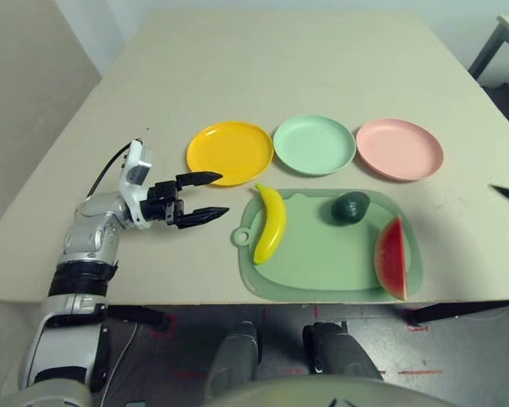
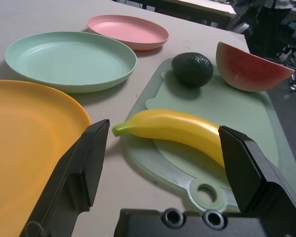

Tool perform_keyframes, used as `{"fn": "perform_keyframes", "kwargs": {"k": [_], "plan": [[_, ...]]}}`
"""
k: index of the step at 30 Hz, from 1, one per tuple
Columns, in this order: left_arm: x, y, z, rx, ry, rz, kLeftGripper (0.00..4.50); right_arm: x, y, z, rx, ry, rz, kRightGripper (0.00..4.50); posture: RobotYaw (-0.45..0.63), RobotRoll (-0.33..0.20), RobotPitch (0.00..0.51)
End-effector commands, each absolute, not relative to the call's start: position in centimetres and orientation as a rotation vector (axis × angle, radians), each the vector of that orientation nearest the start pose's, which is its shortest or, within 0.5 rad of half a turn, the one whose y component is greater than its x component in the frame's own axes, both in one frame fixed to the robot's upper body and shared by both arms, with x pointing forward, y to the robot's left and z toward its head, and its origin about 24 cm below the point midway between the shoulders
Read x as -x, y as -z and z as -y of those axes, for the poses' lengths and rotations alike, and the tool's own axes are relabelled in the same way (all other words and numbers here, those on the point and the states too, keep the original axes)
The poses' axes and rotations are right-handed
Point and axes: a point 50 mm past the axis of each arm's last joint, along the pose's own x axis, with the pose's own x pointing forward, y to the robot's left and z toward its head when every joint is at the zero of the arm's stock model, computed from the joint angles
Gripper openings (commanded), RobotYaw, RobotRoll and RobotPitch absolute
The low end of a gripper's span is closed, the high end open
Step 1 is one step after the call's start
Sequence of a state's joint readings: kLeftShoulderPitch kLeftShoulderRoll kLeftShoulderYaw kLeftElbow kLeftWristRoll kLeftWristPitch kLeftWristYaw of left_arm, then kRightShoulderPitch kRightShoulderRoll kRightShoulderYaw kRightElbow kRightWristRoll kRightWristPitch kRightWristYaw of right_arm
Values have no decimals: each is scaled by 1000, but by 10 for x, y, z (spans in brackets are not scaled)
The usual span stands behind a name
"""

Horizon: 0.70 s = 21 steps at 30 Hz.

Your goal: Place the fruits into color-matched plates.

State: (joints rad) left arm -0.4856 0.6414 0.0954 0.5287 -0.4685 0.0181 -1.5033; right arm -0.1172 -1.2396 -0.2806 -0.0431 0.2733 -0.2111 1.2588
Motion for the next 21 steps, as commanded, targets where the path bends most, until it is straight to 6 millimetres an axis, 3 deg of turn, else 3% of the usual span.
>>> {"fn": "perform_keyframes", "kwargs": {"k": [1, 9, 15, 21], "plan": [[-294, -117, -256, -95, 1250, -31, 4500, -221, -229, 261, 1294, -1258, -133, 4475, -119, 0, 99], [-283, -119, -259, -74, 1315, -68, 4500, -223, -221, 226, 1562, -1524, -179, 4475, -85, 0, 110], [-269, -121, -242, -102, 1476, -114, 4500, -232, -216, 211, 1711, -1659, -174, 4475, -53, 0, 119], [-262, -130, -227, -230, 1587, -51, 4500, -240, -210, 204, 1767, -1704, -176, 4475, -43, 0, 124]]}}
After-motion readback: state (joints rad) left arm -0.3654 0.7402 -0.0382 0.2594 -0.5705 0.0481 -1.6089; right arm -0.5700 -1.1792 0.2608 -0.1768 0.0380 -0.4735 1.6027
